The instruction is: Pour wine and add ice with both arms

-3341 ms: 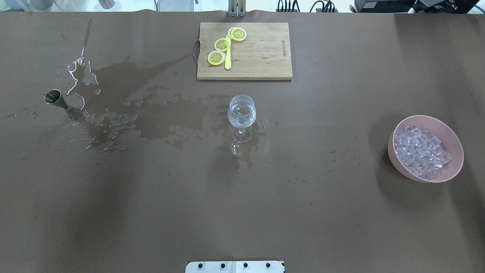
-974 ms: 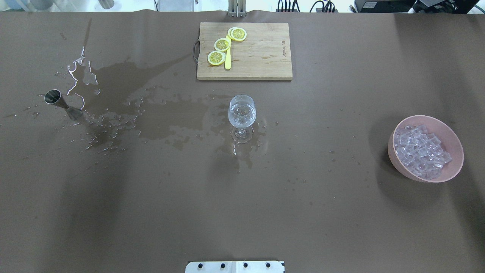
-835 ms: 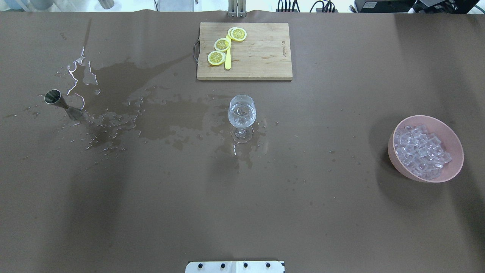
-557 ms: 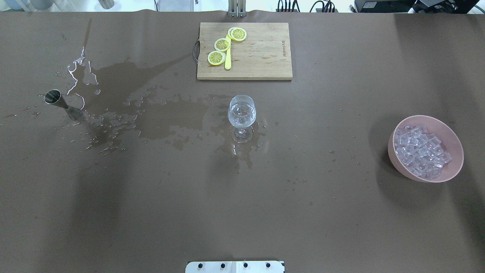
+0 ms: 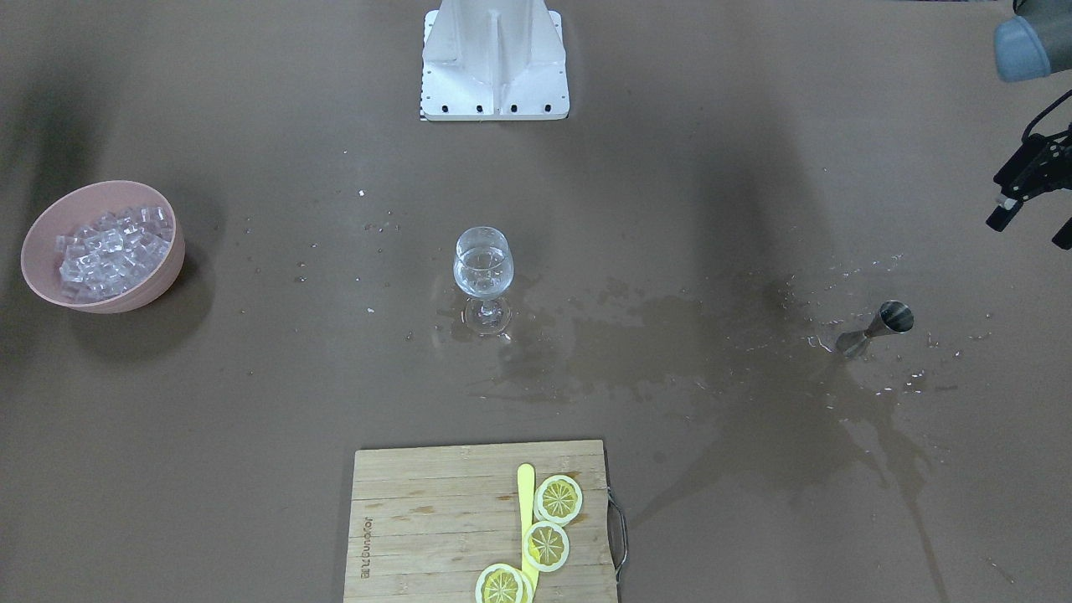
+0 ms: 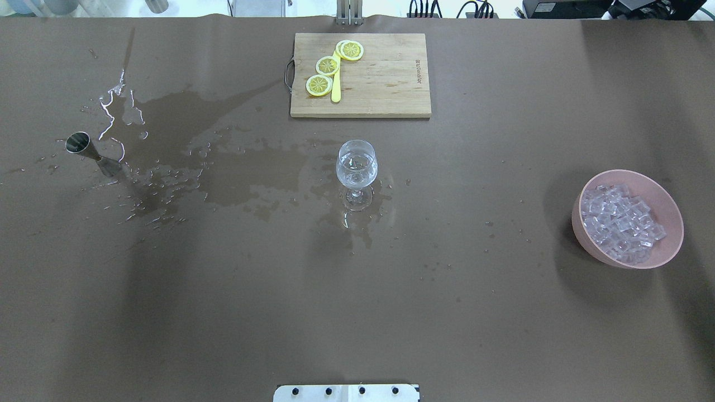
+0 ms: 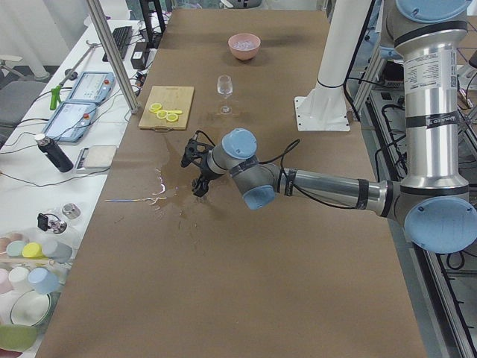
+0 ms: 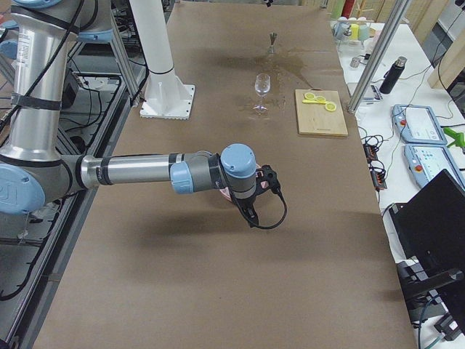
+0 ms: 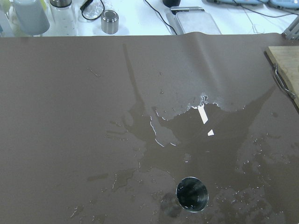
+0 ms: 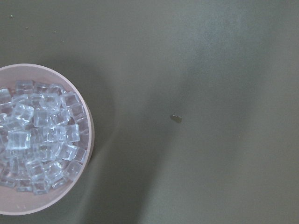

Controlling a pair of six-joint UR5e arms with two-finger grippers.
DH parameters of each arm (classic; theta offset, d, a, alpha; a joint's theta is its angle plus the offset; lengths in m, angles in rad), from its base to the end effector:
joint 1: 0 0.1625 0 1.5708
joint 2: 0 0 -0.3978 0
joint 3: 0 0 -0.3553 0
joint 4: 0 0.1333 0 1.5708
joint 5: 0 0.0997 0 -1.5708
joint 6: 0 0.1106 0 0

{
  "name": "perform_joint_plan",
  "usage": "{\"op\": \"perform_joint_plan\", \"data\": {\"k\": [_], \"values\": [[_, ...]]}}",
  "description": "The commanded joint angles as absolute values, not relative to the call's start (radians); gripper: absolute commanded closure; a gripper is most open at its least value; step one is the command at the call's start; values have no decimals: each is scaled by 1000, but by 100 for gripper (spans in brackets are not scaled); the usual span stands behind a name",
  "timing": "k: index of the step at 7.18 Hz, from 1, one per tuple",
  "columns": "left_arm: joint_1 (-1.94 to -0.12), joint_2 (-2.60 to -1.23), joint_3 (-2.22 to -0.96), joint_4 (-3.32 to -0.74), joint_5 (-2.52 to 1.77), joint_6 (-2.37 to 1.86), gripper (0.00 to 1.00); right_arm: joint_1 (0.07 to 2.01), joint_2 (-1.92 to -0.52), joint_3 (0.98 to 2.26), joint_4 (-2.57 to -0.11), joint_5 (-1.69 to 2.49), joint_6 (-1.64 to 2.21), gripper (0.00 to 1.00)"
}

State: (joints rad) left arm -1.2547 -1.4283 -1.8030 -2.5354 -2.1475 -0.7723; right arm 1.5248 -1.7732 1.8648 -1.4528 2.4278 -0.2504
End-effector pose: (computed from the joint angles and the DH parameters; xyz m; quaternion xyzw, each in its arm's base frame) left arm 0.0634 -0.4288 0.4835 0.2854 0.4600 -0.0480 0.8395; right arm 0.0319 -0.3883 0.5698 0.1368 -0.4014 -0.1766 0.8883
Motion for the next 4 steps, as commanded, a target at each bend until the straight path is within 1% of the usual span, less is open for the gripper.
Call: {"op": "perform_joint_plan", "data": {"k": [1, 3, 4], "values": [[-1158, -1394, -1798, -2618, -1990, -814, 2, 1525, -1773, 1862, -1453, 2428, -250, 0], [-1096, -1391, -1796, -2660, -1889, -860, 2, 1525, -1773, 1864, -1453, 2434, -250, 0], [-1077, -1369, -1796, -2693, -1867, -892, 2, 1525, -1773, 1862, -1453, 2433, -250, 0]]}}
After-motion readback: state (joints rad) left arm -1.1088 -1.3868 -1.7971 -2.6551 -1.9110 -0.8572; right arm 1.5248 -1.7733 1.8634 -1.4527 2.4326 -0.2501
